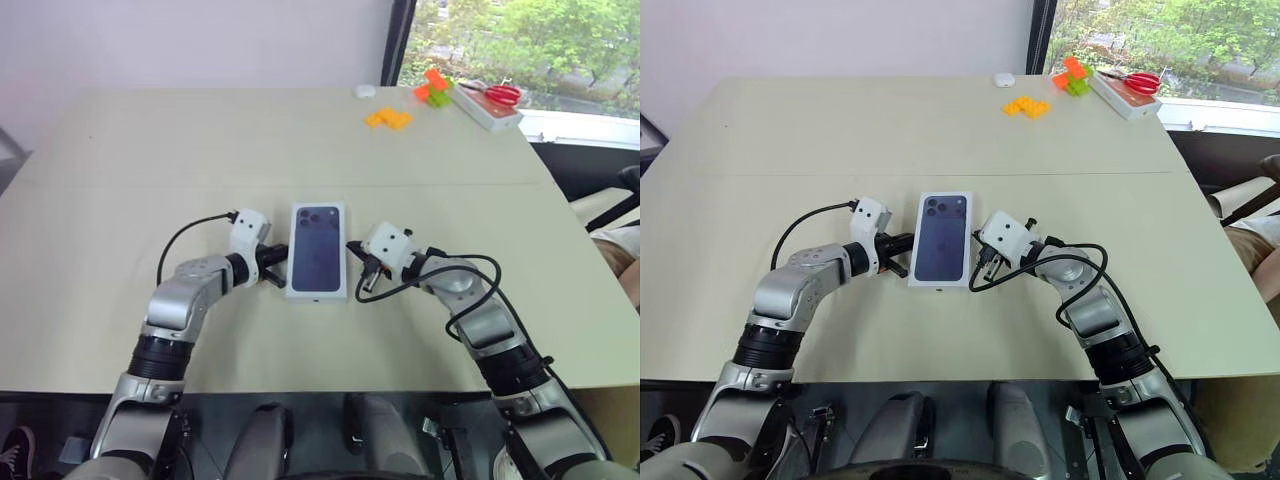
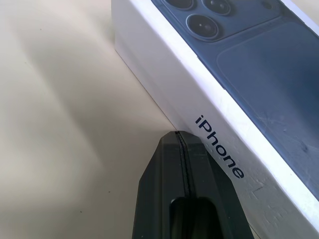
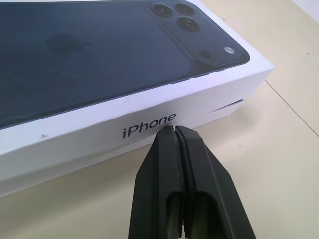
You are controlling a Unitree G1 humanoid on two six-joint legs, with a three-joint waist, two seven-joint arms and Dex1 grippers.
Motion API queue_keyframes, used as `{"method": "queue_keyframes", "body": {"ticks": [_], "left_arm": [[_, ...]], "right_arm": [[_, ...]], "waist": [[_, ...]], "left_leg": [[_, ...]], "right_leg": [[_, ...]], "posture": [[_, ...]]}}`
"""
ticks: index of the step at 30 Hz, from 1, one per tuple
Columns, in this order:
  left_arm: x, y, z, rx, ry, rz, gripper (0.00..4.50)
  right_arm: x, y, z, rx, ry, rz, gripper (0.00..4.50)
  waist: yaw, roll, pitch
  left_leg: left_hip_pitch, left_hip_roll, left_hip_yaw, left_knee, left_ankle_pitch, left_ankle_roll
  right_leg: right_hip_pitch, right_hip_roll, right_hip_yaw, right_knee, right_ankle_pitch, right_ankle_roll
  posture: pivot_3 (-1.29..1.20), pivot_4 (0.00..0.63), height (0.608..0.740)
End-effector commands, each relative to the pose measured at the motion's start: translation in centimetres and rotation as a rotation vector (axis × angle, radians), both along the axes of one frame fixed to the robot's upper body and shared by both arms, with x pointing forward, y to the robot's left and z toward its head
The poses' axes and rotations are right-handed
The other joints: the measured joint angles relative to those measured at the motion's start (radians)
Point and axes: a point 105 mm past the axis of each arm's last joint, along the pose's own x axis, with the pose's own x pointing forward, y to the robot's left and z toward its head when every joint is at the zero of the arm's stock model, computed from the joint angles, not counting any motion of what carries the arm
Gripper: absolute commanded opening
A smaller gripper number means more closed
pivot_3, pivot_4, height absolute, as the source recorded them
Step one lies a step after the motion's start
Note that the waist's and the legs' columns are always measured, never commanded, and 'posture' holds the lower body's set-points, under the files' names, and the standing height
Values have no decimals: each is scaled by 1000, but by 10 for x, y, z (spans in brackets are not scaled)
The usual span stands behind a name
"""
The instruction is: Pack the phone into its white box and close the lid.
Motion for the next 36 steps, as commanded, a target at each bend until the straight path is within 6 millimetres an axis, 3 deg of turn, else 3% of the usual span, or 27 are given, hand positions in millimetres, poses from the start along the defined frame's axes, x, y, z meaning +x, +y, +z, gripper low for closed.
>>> {"method": "queue_keyframes", "body": {"ticks": [1,12,26,32,36], "left_arm": [[1,-7,5,-8,-18,-19,0],[7,-9,19,-84,-11,-1,0],[6,-4,10,-55,5,30,0],[10,7,13,-40,-22,82,0],[18,19,26,-40,-74,136,0]], "right_arm": [[2,3,12,19,-41,4,67],[6,7,17,28,-56,1,67],[11,8,10,6,-58,-38,67],[21,-6,16,-6,-82,-101,67],[28,-15,34,28,-138,-144,67]], "waist": [[1,0,0],[-1,0,0],[-1,0,0],[-1,0,0],[-1,0,0]], "left_leg": [[0,0,0,0,0,0],[0,0,0,0,0,0],[1,0,0,0,0,0],[1,0,0,0,0,0],[0,0,0,0,0,0]], "right_leg": [[0,0,0,0,0,0],[0,0,0,0,0,0],[0,0,0,0,0,0],[0,0,0,0,0,0],[0,0,0,0,0,0]], "posture": [[0,150,740],[0,150,740],[0,150,740],[0,150,740],[0,150,740]]}}
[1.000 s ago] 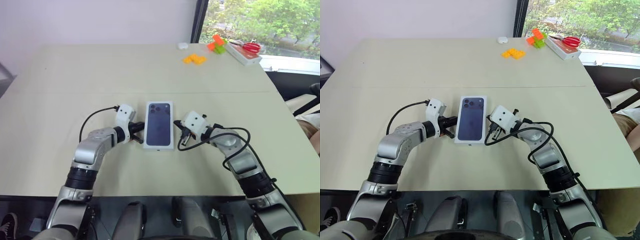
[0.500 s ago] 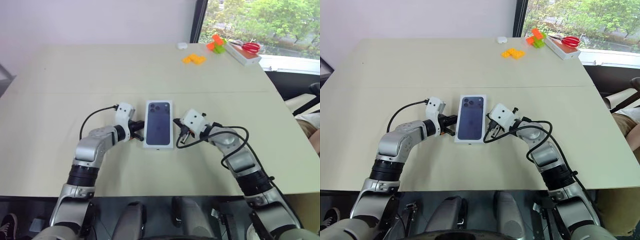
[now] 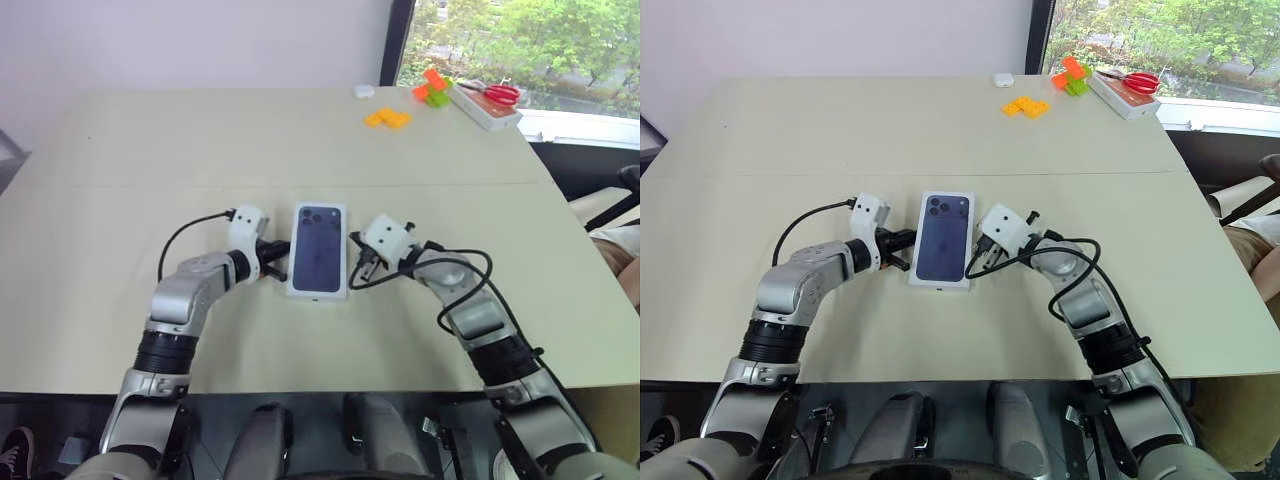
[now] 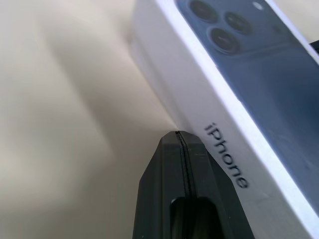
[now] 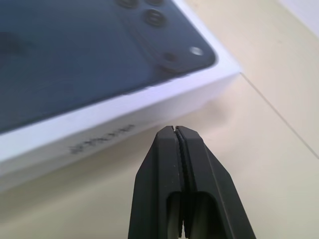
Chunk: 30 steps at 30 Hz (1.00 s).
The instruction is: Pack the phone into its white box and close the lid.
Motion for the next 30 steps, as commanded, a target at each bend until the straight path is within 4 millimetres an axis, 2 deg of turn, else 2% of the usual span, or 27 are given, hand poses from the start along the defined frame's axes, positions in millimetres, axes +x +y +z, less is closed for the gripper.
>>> {"method": "queue_keyframes", "body": {"ticks": [1,6,9,12,16,18,20,23,26,30], "left_arm": [[8,14,25,3,-98,48,0],[11,21,47,-20,-162,66,0],[12,11,68,-107,-197,41,0],[16,-10,71,-133,-204,7,0],[23,-28,60,-131,-184,7,0],[28,-32,45,-68,-155,24,0],[30,-32,22,65,-124,33,0],[25,-29,7,63,-74,29,0],[21,-18,5,63,-75,33,0],[24,-12,12,41,-76,54,0]], "right_arm": [[11,-9,37,60,-116,-39,67],[15,-7,74,196,-201,-34,67],[15,3,84,305,-176,-11,67],[10,18,71,249,-166,43,67],[12,29,58,240,-150,30,67],[13,35,46,188,-145,27,67],[12,35,22,114,-105,5,67],[2,35,-4,81,-6,22,67],[-5,36,3,99,1,40,67],[2,29,16,100,-28,15,67]], "waist": [[-2,0,0],[-2,0,0],[0,0,0],[4,0,0],[-2,0,0],[-3,0,0],[-3,0,0],[-1,0,-1],[-8,0,-2],[-7,0,-2]], "left_leg": [[0,0,0,0,0,0],[0,0,0,0,0,0],[0,0,0,0,0,0],[-1,-1,-1,0,0,0],[-1,-3,0,0,0,0],[-1,-3,0,0,0,0],[-1,-2,0,0,0,0],[0,-1,0,0,0,0],[5,-1,2,0,0,0],[14,0,2,-1,0,0]], "right_leg": [[0,0,0,0,0,0],[0,0,0,0,0,0],[0,0,0,0,0,0],[0,-1,-1,0,0,0],[0,-3,0,0,1,1],[-1,-3,0,0,1,1],[-1,-2,0,0,1,1],[0,-1,0,1,1,1],[3,-1,2,0,1,1],[12,1,2,0,0,1]], "posture": [[0,150,740],[0,150,740],[0,150,740],[0,150,740],[0,150,740],[0,150,740],[0,150,740],[0,150,740],[0,150,740],[0,150,740]]}}
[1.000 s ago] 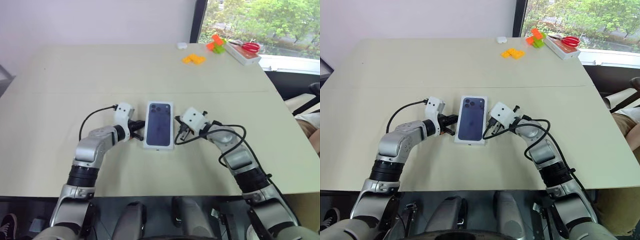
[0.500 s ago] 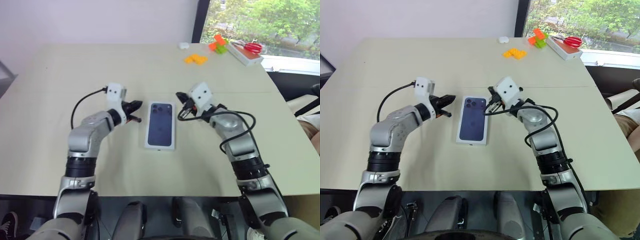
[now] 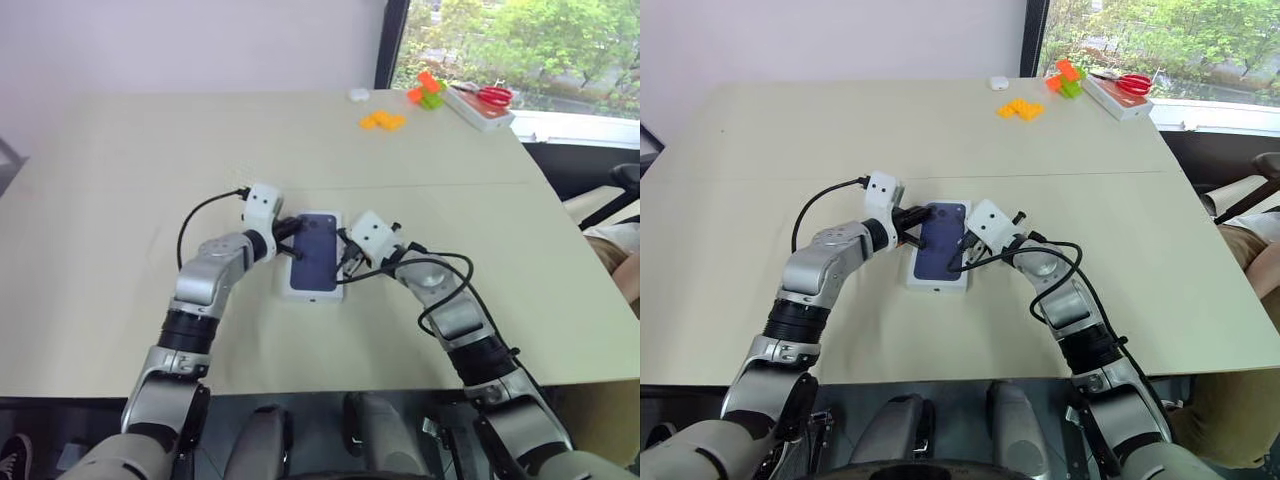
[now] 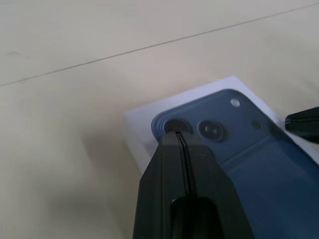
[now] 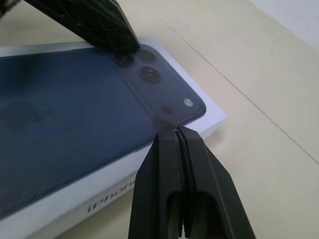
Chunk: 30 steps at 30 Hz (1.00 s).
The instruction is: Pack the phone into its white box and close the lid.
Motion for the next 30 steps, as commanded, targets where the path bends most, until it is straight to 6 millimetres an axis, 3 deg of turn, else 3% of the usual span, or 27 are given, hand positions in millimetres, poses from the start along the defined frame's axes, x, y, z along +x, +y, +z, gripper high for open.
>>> {"method": "queue_keyframes", "body": {"ticks": [1,4,7,13,18,23,27,30], "left_arm": [[0,10,-1,-2,17,26,0],[-3,8,10,-30,-4,5,0],[-24,0,36,-84,-43,-125,0],[-64,8,40,-57,-27,-264,0],[-84,14,10,26,24,-309,0],[-88,22,-24,111,74,-295,0],[-88,23,-29,105,63,-285,0],[-79,21,-13,70,8,-263,0]], "right_arm": [[4,0,24,27,-54,6,67],[3,2,37,75,-70,23,67],[-10,5,49,134,-70,93,67],[-54,4,38,148,45,273,67],[-65,-4,8,7,116,315,67],[-52,-20,-25,-144,130,214,67],[-48,-19,-20,-101,127,197,67],[-45,-16,-8,-67,98,203,67]], "waist": [[1,0,0],[0,0,0],[0,0,0],[6,0,1],[5,0,1],[5,0,0],[6,-2,-2],[8,-2,-2]], "left_leg": [[0,0,0,0,0,0],[0,0,0,0,0,0],[-3,1,0,0,0,0],[-7,0,0,-2,-1,1],[-7,-1,1,-1,-1,1],[0,1,1,-1,-1,1],[2,1,0,-1,-1,1],[1,1,0,-1,-1,1]], "right_leg": [[0,0,0,0,0,0],[-1,1,0,0,0,0],[-3,1,0,0,0,0],[-7,-1,0,-1,0,0],[-6,-2,1,-2,-1,0],[0,1,1,-2,-6,0],[2,1,1,-2,-6,0],[2,0,1,-2,-6,0]], "posture": [[0,150,740],[0,150,740],[0,150,740],[0,150,740],[0,150,740],[0,150,740],[0,150,740],[0,150,740]]}}
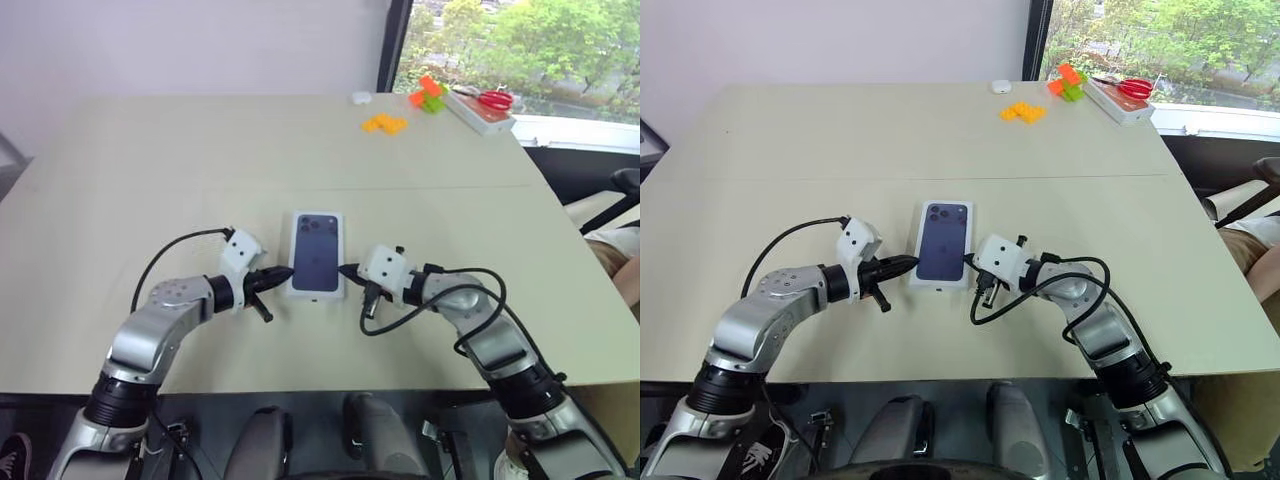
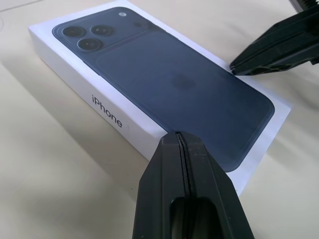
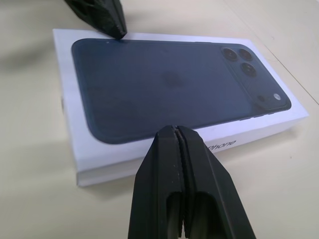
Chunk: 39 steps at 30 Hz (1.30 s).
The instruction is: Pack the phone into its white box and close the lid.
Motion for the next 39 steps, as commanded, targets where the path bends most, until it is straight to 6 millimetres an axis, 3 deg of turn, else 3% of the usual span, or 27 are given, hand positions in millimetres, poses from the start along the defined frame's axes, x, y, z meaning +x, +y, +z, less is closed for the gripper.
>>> {"method": "queue_keyframes", "body": {"ticks": [1,4,6,8,12,15,17,19,25,28,30,33,38,39], "left_arm": [[12,3,10,-38,-17,51,0],[33,4,43,-154,-71,124,0],[42,5,52,-166,-100,153,0],[42,4,43,-118,-123,162,0],[39,3,13,-42,-96,188,0],[39,10,-18,97,-60,238,0],[36,11,-26,124,-51,232,0],[34,9,-18,74,-50,218,0],[40,18,14,-10,-114,205,0],[40,24,28,-50,-116,189,0],[40,32,40,-80,-116,185,529],[32,34,54,-122,-110,123,1854],[10,39,73,-141,-102,-14,4418],[8,42,73,-129,-97,-26,4500]], "right_arm": [[10,-4,9,41,-1,-44,67],[25,2,35,175,-26,-98,67],[36,2,45,185,-77,-139,67],[47,-1,50,188,-112,-197,67],[51,-2,37,151,-106,-236,67],[37,4,2,29,-58,-170,67],[31,2,-13,-12,-35,-154,67],[29,1,-15,0,-26,-158,67],[38,-6,19,124,-64,-174,67],[32,-10,30,157,-45,-118,67],[25,-16,38,185,-14,-73,0],[18,-18,54,244,-8,-17,878],[0,-21,69,306,22,117,3381],[-3,-22,68,300,34,135,3947]], "waist": [[3,0,0],[2,-2,2],[0,-2,2],[-4,-1,2],[-1,0,1],[6,0,1],[3,1,0],[0,1,0],[-5,1,2],[-3,1,2],[-2,1,2],[-1,1,2],[-2,1,3],[-2,1,3]], "left_leg": [[0,0,0,0,0,0],[-2,0,-1,1,0,0],[-4,0,-1,1,0,0],[-4,0,0,0,0,0],[-3,0,0,-4,0,0],[-13,-1,-1,-3,0,0],[-15,-2,-1,-1,0,0],[-8,-2,0,-1,0,1],[-2,0,0,0,-1,2],[-3,0,0,0,-1,2],[-4,0,0,-1,-1,2],[-5,0,0,-1,-1,2],[-5,-1,0,-1,-1,2],[-5,-1,0,-1,-1,2]], "right_leg": [[0,0,0,0,0,0],[-1,0,-1,0,1,0],[-3,0,-1,1,5,0],[-4,0,-1,1,5,0],[-5,0,0,0,5,0],[-13,-2,0,1,5,0],[-14,-2,-1,1,5,0],[-7,-3,-1,-1,5,0],[-2,0,-1,-2,1,0],[-4,0,-1,0,5,1],[-4,0,-1,0,5,1],[-4,-1,-1,-1,5,1],[-4,-1,-1,-1,4,1],[-4,-1,-1,-1,4,1]], "posture": [[0,150,740],[0,150,740],[0,150,740],[0,150,740],[0,150,740],[0,150,740],[0,150,740],[0,150,740],[0,150,740],[0,150,740],[0,150,740],[0,150,740],[0,150,740],[0,150,740]]}}
